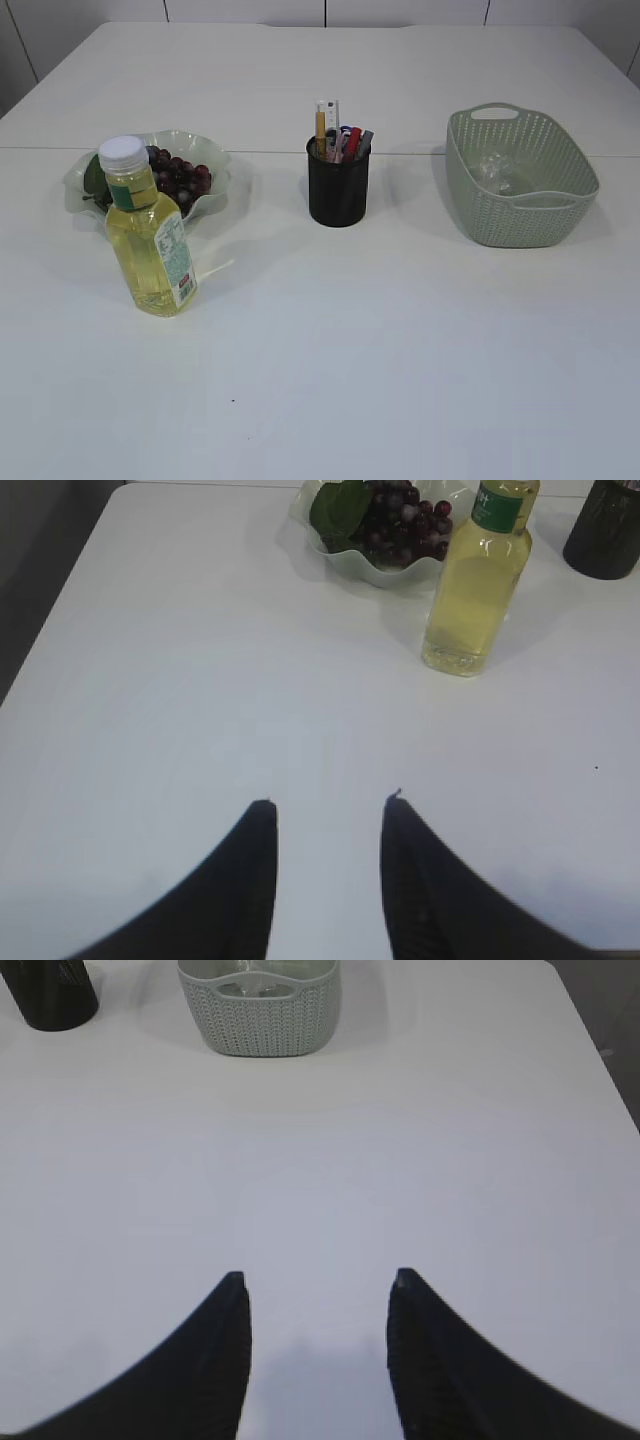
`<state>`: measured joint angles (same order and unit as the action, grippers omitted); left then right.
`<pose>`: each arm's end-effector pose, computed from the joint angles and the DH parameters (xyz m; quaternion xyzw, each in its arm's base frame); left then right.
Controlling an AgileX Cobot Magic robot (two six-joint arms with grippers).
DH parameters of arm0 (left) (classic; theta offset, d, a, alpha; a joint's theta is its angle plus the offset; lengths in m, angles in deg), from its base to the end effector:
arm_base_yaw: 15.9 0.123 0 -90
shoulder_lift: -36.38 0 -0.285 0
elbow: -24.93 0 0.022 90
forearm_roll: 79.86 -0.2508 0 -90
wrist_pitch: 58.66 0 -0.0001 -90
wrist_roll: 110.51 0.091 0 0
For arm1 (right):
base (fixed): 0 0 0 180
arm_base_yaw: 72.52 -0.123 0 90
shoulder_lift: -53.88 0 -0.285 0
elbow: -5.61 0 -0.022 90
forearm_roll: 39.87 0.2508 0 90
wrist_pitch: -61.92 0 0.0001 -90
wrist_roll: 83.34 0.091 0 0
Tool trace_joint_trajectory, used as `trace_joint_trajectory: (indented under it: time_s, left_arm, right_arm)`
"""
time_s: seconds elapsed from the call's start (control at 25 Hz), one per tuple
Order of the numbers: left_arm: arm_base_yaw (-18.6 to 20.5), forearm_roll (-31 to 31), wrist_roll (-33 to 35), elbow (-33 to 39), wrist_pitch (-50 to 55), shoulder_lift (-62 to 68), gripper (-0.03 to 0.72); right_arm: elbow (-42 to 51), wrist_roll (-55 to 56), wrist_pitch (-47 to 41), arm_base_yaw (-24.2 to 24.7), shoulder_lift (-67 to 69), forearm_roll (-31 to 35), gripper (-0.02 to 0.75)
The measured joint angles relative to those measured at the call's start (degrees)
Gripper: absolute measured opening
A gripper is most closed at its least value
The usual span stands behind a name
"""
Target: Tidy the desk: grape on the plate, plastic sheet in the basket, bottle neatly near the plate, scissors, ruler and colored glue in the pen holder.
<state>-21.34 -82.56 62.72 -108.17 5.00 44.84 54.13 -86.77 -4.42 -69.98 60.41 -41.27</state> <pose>-0.0082 0.0046 0.2814 -0.0117 0.8614 -0.0306 0.5069 -0.0126 -0.0015 0.2697 -0.0056 0.8719 -0.0376 0.4881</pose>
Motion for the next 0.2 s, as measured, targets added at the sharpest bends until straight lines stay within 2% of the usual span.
trace_joint_trajectory:
  time_s: [0.2]
  left_arm:
    - [0.0, 0.0, 0.1, 0.0, 0.0, 0.0, 0.246]
  right_arm:
    - [0.0, 0.0, 0.0, 0.0, 0.0, 0.1, 0.365]
